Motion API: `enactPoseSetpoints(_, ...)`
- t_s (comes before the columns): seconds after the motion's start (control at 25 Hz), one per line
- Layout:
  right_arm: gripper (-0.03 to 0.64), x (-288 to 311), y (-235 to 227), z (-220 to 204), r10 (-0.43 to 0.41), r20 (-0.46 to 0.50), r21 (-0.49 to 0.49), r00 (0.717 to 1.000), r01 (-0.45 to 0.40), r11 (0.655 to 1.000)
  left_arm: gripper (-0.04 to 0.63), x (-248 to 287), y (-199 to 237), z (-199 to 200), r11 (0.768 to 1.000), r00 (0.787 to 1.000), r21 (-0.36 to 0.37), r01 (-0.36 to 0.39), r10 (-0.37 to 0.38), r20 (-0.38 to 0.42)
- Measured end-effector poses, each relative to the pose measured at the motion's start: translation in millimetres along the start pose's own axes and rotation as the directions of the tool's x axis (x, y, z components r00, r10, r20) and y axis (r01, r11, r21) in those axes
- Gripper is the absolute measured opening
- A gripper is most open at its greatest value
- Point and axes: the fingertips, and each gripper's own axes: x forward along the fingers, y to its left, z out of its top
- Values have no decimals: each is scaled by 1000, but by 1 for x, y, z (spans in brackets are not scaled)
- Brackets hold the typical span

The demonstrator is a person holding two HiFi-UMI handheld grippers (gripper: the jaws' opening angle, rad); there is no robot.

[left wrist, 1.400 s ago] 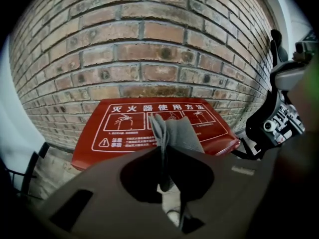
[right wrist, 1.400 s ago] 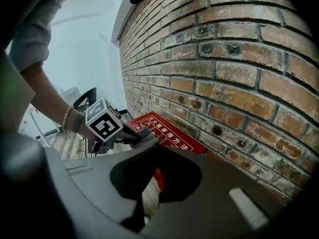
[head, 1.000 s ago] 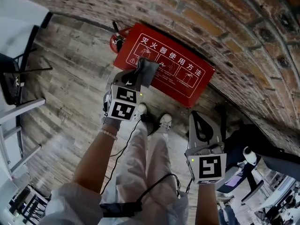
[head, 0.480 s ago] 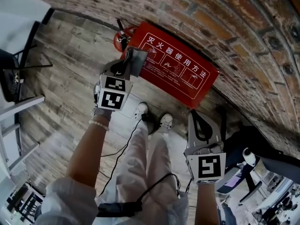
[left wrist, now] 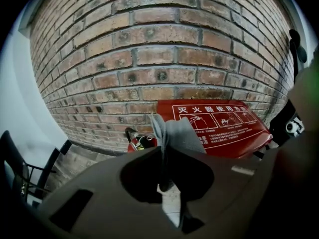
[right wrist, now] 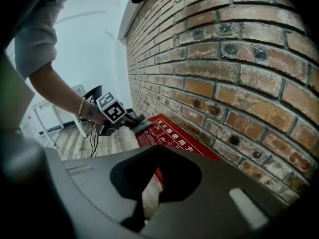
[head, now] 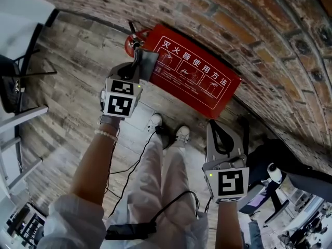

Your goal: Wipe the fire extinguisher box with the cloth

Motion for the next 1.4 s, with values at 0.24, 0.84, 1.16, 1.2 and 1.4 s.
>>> enactPoseSetpoints(0.24, 9, -15, -2, 21, -4, 35, -10, 999, 5, 1000, 14, -35, -4, 29, 1000, 999, -24, -1, 2, 46)
enactPoseSetpoints(0.84, 9, -108, -15, 134, -19, 185, -92, 983, 37, 995, 12, -205, -76, 166, 990, 961, 125, 72, -102, 258)
enactPoseSetpoints(1.16, 11, -159, -31, 193, -59, 289, -111, 955, 95, 989, 12, -281, -110, 227, 967, 920, 233, 100, -179, 348)
enactPoseSetpoints(1.2, 9, -165, -32, 197, -61, 300, -115, 952, 99, 988, 12, -290, -114, 230, 966, 916, 238, 105, -187, 354)
enactPoseSetpoints(1.4, 9, -187, -32, 216, -70, 336, -115, 939, 114, 987, 12, -324, -124, 244, 956, 901, 276, 102, -207, 382)
